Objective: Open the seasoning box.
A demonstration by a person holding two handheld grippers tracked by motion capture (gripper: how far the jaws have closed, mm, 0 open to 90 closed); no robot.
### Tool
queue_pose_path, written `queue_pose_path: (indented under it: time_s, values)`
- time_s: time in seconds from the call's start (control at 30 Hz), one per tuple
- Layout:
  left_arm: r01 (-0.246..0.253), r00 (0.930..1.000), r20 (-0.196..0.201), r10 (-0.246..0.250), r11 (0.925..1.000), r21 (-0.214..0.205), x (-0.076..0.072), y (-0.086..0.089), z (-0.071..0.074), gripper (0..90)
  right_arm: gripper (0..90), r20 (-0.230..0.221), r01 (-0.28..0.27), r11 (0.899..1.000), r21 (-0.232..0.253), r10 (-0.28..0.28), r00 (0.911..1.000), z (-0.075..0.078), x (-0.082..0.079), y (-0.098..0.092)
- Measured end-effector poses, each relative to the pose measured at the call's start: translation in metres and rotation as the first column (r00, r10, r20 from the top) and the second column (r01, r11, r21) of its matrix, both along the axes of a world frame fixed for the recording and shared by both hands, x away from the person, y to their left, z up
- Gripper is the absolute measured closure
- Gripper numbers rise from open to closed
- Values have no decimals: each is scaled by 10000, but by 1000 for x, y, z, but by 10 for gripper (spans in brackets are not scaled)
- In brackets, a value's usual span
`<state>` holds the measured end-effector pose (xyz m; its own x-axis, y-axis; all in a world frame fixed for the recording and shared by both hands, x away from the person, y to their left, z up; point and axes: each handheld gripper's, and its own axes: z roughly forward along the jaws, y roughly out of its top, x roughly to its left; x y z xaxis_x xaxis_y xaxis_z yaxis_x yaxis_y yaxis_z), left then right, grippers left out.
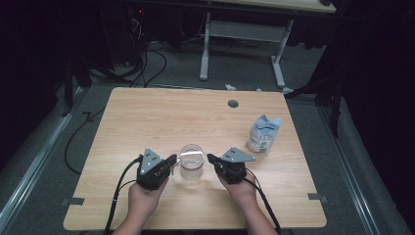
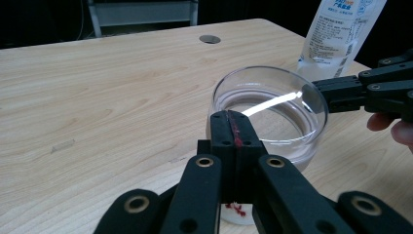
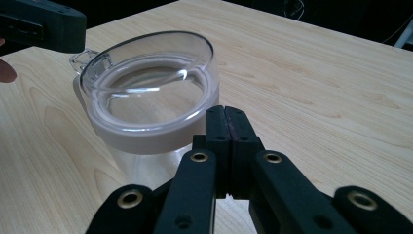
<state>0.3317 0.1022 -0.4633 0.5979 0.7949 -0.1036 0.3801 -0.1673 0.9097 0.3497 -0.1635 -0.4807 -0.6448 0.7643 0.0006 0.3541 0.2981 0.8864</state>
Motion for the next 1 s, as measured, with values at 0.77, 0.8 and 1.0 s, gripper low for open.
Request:
queue_pose_path:
  time_s: [0.77, 0.8, 1.0]
  values:
    - [29, 9999, -136, -28, 10000, 49, 1, -1, 0, 900, 895, 273, -270, 9995, 163, 266, 9993, 6, -5, 9]
    - [29, 9999, -136, -28, 10000, 49, 1, -1, 0, 900, 895, 273, -270, 9995, 163, 266, 9993, 6, -5, 9]
    - [259, 9996, -122, -257, 9996, 108, -9, 1, 0, 883, 896, 442, -397, 9983, 424, 378, 9983, 12, -8, 9]
